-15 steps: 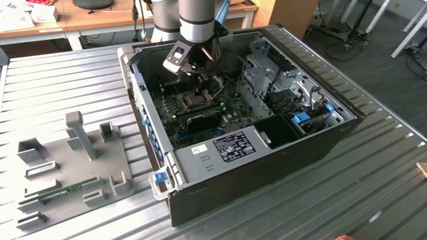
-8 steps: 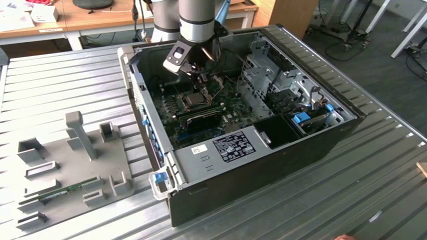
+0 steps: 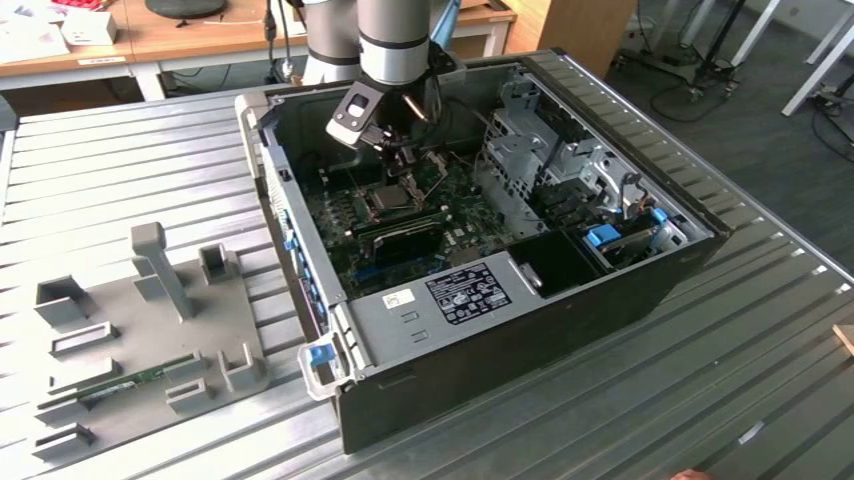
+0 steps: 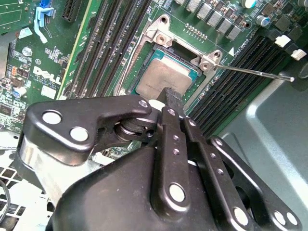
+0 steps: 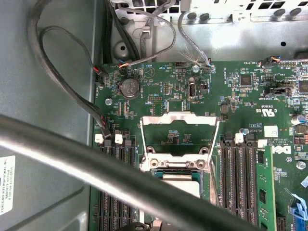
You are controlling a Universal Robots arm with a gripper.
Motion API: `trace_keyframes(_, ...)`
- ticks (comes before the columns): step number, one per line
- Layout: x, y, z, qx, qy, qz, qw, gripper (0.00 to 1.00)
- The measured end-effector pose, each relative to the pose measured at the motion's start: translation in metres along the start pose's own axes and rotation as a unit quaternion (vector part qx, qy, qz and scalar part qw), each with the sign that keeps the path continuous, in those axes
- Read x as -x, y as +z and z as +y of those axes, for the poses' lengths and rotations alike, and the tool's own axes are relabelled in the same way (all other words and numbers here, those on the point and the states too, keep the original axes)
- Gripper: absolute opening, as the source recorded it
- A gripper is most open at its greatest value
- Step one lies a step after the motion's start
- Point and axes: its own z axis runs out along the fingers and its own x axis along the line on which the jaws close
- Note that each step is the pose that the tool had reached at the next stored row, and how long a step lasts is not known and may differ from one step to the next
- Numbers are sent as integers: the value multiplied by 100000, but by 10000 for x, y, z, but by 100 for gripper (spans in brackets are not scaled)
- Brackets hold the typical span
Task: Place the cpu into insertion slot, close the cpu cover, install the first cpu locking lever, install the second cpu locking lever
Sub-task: 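Place the cpu into insertion slot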
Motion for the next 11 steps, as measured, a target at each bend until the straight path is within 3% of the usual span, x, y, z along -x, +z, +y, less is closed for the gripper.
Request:
trace_keyframes(6,-1,8,1,2,1,0,100000,11)
trace_keyframes(11,2,73,-4,-2,-4,-3,100000,11)
